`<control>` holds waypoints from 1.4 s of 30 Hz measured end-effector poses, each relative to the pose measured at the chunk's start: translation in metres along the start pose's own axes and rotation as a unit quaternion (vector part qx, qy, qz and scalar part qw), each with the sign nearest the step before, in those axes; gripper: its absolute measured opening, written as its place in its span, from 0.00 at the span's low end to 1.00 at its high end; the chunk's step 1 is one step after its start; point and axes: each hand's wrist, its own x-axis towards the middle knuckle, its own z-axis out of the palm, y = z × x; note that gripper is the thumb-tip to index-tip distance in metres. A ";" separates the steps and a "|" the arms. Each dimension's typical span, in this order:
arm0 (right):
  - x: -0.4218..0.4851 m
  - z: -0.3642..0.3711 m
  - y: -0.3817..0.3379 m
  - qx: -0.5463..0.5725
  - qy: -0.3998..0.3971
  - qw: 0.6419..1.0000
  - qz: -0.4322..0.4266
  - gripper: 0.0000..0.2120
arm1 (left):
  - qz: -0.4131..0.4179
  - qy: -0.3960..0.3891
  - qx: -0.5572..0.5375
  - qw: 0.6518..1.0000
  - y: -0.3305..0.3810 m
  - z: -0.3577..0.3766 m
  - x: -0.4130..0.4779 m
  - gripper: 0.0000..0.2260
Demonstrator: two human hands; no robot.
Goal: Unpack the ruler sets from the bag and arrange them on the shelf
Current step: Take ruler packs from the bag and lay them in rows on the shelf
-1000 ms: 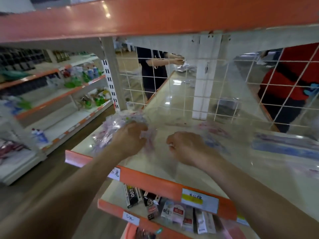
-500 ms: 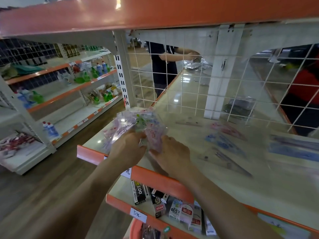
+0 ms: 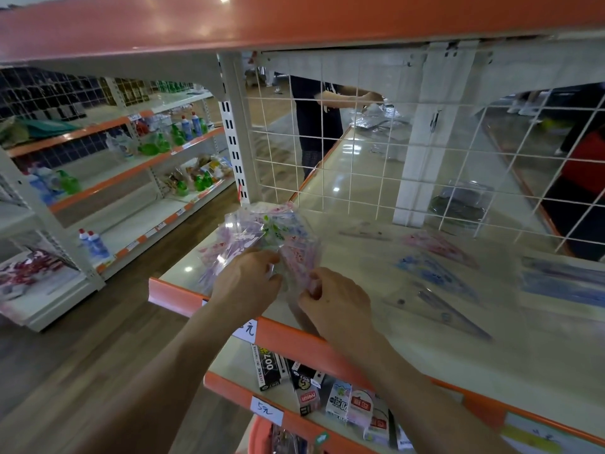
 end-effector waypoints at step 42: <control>-0.005 -0.001 -0.004 0.100 0.019 0.994 -0.031 0.09 | -0.098 0.078 -0.166 0.978 0.019 0.036 0.004 0.11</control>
